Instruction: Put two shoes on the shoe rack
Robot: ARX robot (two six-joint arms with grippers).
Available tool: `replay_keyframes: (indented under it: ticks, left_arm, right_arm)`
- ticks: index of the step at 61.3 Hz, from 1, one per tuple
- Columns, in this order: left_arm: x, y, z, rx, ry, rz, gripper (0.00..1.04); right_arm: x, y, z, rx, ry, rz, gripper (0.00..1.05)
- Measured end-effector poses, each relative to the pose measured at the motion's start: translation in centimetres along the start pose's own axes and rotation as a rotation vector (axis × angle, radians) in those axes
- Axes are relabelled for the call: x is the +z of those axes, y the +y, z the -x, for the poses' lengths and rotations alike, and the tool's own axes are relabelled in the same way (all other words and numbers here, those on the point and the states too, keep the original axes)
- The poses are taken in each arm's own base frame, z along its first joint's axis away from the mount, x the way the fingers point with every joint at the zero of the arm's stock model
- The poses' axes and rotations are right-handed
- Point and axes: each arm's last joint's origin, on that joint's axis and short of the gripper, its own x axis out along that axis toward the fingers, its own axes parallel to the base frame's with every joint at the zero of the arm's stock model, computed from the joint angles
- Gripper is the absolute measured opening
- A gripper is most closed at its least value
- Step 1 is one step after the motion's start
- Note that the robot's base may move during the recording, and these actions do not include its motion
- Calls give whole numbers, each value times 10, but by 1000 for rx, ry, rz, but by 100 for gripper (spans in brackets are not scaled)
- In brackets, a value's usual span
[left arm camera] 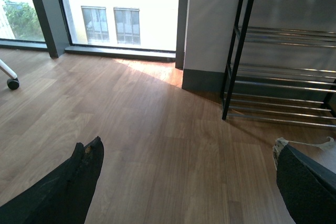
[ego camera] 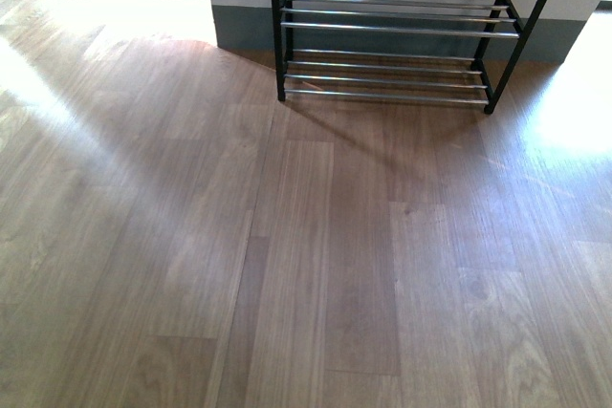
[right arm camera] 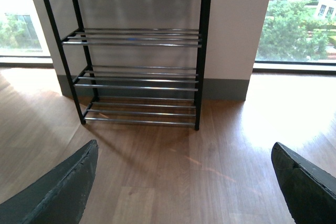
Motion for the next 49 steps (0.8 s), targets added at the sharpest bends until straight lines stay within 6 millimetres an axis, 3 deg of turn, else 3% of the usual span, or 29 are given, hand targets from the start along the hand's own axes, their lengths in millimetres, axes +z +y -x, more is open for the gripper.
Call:
replay_keyframes:
  ticks: [49]
  left_arm:
    - [0,0,0,-3,0,0,95]
  right_arm:
    - [0,0,0,-3,0,0,96]
